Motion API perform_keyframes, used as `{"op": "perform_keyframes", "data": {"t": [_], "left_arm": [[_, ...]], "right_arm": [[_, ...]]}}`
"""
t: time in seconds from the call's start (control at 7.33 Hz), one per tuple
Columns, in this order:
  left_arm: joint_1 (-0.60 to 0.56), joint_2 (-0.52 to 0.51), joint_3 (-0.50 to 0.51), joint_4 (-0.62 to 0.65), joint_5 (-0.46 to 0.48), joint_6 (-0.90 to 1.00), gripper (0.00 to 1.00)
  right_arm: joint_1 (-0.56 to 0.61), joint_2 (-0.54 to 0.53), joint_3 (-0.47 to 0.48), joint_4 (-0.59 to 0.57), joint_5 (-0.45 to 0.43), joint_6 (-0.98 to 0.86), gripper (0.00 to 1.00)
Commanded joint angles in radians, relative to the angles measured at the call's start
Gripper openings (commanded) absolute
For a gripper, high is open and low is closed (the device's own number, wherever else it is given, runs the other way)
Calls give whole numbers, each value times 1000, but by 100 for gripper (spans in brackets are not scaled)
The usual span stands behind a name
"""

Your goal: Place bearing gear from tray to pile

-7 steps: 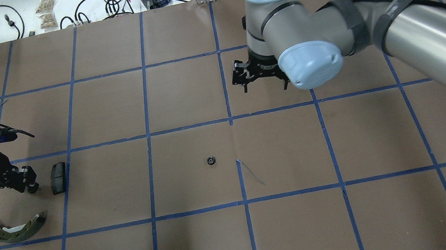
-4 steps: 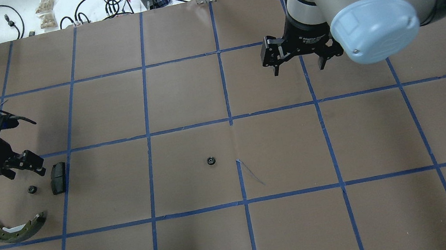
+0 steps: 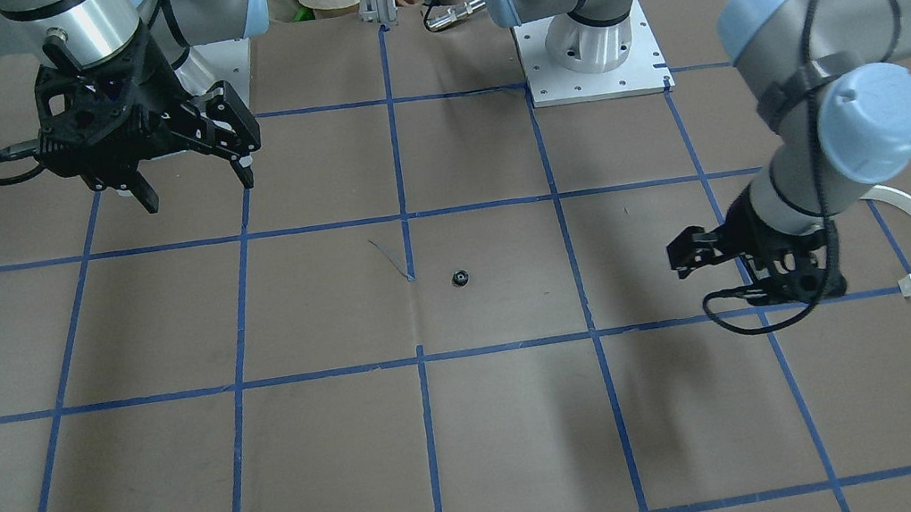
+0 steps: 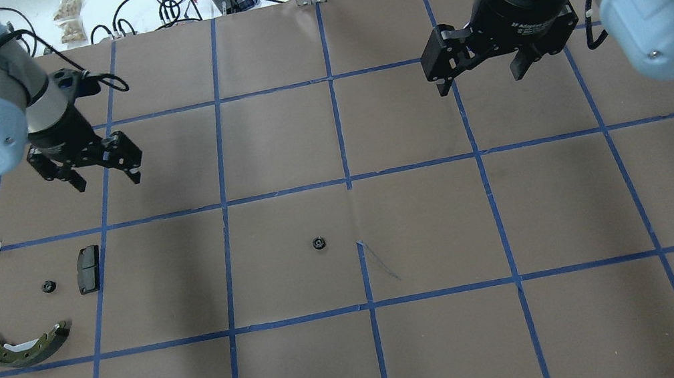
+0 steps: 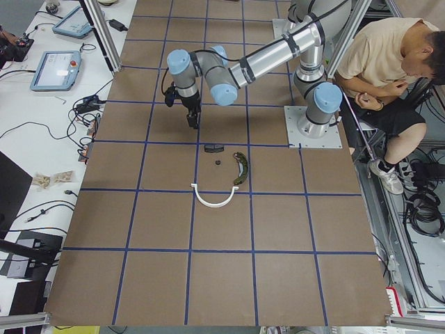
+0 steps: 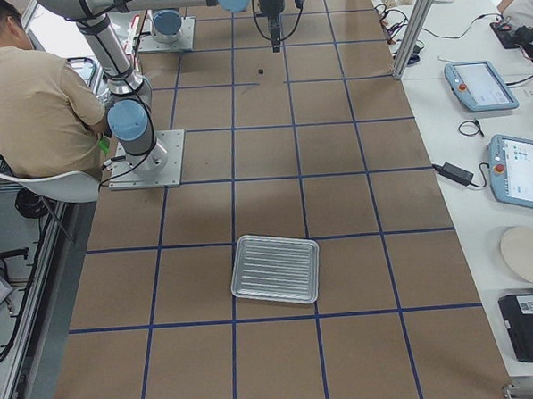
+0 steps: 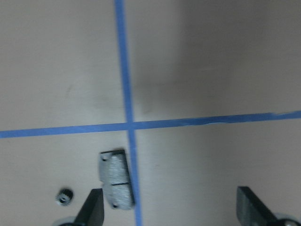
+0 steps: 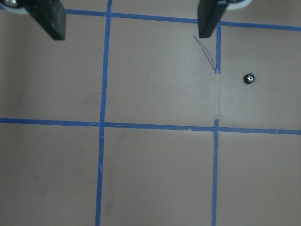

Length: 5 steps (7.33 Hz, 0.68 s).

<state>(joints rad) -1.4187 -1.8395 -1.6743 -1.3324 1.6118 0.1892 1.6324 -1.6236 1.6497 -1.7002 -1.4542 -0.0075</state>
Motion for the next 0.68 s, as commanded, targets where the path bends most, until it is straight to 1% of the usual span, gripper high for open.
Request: {"op": "perform_keyframes", "data": {"t": [0.0, 0.14, 0.27, 0.41, 0.55], "left_arm": [[-190, -18, 1, 1, -21, -221, 100], [-265, -27, -11, 2, -23, -302, 100], [-339, -32, -39, 45, -23, -362, 100], [-389, -40, -103, 141, -27, -394, 100], [-414, -52, -189, 285, -55, -439, 100]], "right_arm": [[-34, -12, 19, -50, 31, -25, 100], [-54, -13, 22, -86, 26, -38, 100], [-71, -27, 18, -63, -100, -42, 100], [-71, -53, 27, -53, -171, -40, 100], [-66, -50, 33, -61, -123, -25, 100]]}}
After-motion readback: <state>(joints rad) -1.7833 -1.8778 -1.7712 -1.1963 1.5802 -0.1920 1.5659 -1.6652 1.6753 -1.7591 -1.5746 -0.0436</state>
